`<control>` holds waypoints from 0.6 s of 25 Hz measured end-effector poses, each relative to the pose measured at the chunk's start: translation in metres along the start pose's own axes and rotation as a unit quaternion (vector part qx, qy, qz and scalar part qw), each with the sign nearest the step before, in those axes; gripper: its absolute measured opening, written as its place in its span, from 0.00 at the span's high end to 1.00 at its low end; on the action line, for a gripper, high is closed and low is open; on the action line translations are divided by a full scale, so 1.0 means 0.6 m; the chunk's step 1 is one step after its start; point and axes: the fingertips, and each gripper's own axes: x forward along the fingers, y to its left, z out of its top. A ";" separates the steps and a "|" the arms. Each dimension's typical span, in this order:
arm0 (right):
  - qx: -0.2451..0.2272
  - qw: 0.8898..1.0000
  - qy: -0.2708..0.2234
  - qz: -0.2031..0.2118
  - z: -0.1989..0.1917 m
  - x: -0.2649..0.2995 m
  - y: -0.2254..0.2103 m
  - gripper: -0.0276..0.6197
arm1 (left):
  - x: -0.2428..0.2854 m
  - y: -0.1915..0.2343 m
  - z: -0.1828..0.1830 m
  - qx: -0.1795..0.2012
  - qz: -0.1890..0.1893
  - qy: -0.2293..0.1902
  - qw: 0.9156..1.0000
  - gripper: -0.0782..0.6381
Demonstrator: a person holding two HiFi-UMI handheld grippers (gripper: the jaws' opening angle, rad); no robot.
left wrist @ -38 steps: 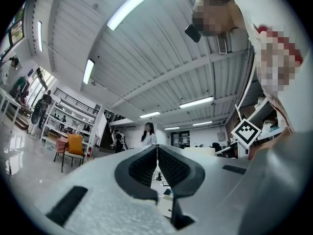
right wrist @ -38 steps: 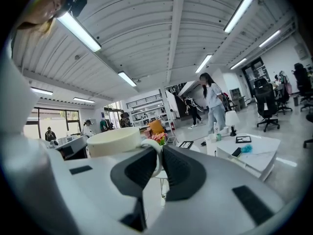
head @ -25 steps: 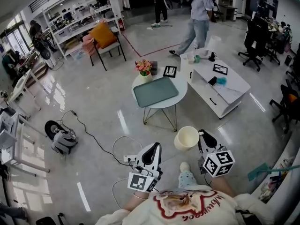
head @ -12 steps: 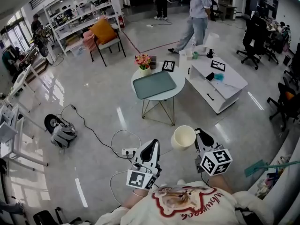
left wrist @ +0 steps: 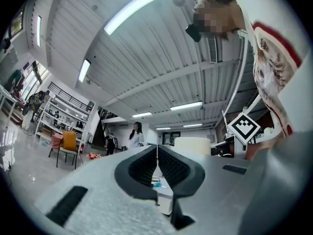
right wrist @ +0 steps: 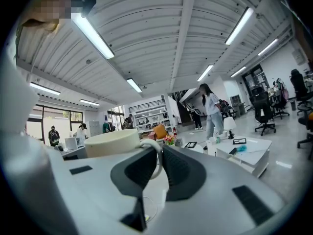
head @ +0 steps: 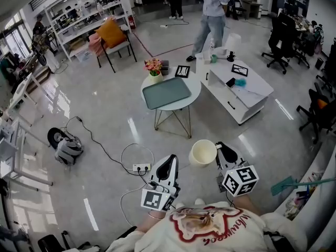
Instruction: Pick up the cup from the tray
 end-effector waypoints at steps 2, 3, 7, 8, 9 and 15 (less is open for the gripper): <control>0.001 1.000 0.001 0.003 -0.001 0.000 0.002 0.88 | 0.002 -0.001 -0.002 0.001 0.000 0.002 1.000 0.87; 0.001 1.000 0.001 0.005 -0.001 0.002 0.003 0.88 | 0.004 -0.002 -0.002 -0.001 0.000 0.004 1.000 0.87; 0.000 1.000 0.002 0.010 -0.004 0.007 0.006 0.88 | 0.006 0.006 -0.010 0.005 0.003 -0.001 1.000 0.87; 0.000 1.000 0.002 0.011 -0.005 0.008 0.006 0.88 | 0.006 0.008 -0.011 0.007 0.004 -0.004 1.000 0.87; 0.000 1.000 0.002 0.013 -0.005 0.009 0.007 0.88 | 0.007 0.009 -0.009 0.007 0.005 -0.005 1.000 0.87; 0.004 1.000 0.004 0.020 -0.001 0.019 0.010 0.88 | 0.013 0.019 -0.003 0.012 0.010 -0.011 1.000 0.87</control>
